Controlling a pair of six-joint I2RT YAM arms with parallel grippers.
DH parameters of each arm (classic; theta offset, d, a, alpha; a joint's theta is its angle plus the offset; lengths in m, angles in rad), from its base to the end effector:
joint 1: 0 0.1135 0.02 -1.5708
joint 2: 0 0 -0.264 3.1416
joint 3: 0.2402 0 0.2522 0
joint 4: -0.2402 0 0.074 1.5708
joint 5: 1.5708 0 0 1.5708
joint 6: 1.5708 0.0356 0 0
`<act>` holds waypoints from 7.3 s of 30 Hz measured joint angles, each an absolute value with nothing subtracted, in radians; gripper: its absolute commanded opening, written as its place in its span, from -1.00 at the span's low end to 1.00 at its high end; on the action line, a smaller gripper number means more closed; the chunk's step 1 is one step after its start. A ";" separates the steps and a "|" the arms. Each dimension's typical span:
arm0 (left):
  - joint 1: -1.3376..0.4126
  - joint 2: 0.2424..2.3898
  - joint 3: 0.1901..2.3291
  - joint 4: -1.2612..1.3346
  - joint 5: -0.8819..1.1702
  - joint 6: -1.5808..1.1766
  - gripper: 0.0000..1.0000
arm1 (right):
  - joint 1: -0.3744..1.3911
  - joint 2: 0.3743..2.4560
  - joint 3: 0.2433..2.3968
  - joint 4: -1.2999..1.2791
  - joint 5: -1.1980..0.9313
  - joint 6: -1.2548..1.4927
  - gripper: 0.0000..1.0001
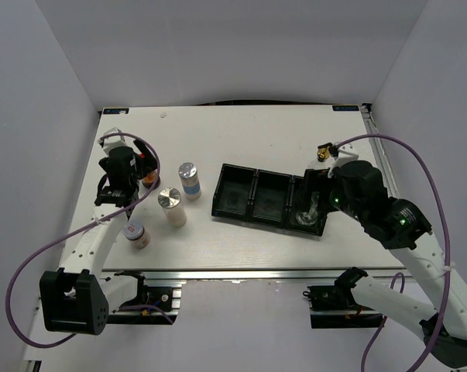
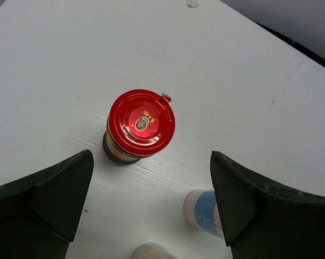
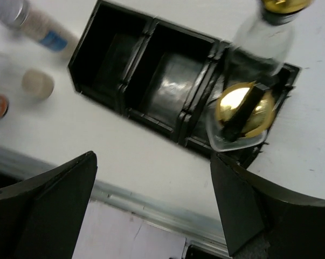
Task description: Organize the condiment bottles
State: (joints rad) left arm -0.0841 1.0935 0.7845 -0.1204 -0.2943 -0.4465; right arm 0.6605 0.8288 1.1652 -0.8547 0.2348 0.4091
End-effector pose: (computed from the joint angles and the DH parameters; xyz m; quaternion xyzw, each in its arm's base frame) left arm 0.2486 -0.0106 0.2857 -0.2279 0.8045 -0.0210 0.5480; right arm 0.1215 0.0839 0.3918 -0.0493 0.8593 0.1671 0.4808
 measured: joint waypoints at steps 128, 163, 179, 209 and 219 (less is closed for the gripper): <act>-0.842 1.856 1.688 -0.374 -0.183 -0.171 0.96 | 0.661 0.352 0.834 -0.527 -0.209 0.061 0.79; 0.039 1.029 0.853 -1.004 -0.472 -0.799 0.97 | 0.661 0.486 0.736 -0.489 -0.313 0.104 0.79; 0.060 1.058 0.692 -0.852 -0.326 -0.782 0.23 | 0.661 0.486 0.722 -0.485 -0.312 0.106 0.79; -0.228 1.204 1.283 -0.525 -0.221 -0.734 -1.00 | 0.661 0.492 0.721 -0.473 -0.359 0.120 0.79; -0.624 1.538 1.459 -0.445 -0.082 -0.583 -1.00 | 0.662 0.489 0.721 -0.470 -0.364 0.120 0.79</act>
State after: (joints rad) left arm -0.6239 1.5379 1.4586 -0.4454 -0.0818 -0.5831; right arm 0.6621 0.4892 0.7212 -0.4702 -0.3637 0.1204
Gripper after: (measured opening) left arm 0.715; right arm 0.895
